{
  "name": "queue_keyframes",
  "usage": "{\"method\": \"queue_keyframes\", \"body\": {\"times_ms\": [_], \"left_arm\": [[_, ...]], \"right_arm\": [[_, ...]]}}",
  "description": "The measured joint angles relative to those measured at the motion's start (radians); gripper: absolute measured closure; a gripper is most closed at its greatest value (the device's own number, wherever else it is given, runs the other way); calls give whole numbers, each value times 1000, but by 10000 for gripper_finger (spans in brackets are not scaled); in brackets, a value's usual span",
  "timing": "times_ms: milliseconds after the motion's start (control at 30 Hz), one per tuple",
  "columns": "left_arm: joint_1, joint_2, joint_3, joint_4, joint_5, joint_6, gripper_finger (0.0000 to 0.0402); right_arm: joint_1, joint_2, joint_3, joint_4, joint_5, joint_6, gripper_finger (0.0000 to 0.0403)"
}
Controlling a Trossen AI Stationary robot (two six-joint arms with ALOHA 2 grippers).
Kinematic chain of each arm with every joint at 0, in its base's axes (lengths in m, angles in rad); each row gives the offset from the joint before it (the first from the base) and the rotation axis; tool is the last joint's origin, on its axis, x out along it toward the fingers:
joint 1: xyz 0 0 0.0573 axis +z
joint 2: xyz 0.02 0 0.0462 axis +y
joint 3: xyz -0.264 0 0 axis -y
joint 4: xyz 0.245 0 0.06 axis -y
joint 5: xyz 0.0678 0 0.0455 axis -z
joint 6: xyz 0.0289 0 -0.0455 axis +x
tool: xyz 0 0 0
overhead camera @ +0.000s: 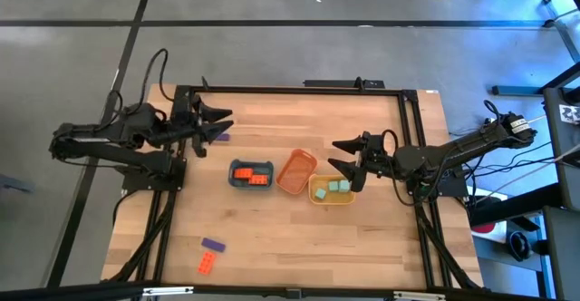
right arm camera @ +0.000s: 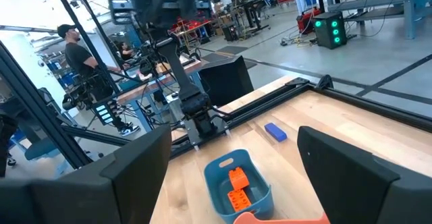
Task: Sort & place blocks by color
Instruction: Put the top left purple rectangular block into the orange bin
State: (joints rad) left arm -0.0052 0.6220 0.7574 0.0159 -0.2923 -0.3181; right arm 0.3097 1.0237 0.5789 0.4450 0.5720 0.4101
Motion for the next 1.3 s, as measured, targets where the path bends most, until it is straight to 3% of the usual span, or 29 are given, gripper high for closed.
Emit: {"method": "queue_keyframes", "body": {"times_ms": [200,433,567,800,967,1100,1300], "left_arm": [[165,63,147,-365,-25,-108,225],[501,278,307,-919,287,11,225],[632,412,302,-1124,354,197,225],[710,657,266,-1155,404,444,225],[696,798,265,-1147,320,652,225],[697,854,257,-1121,312,782,225],[697,857,144,-954,300,871,225]], "right_arm": [[0,0,0,-1,0,3,79],[0,0,0,-2,0,3,79],[0,0,0,-3,1,3,79],[0,0,-2,-5,3,2,79],[0,0,-2,-14,3,0,79],[0,0,-2,-15,3,0,79],[0,0,-2,-24,5,-21,79]]}}
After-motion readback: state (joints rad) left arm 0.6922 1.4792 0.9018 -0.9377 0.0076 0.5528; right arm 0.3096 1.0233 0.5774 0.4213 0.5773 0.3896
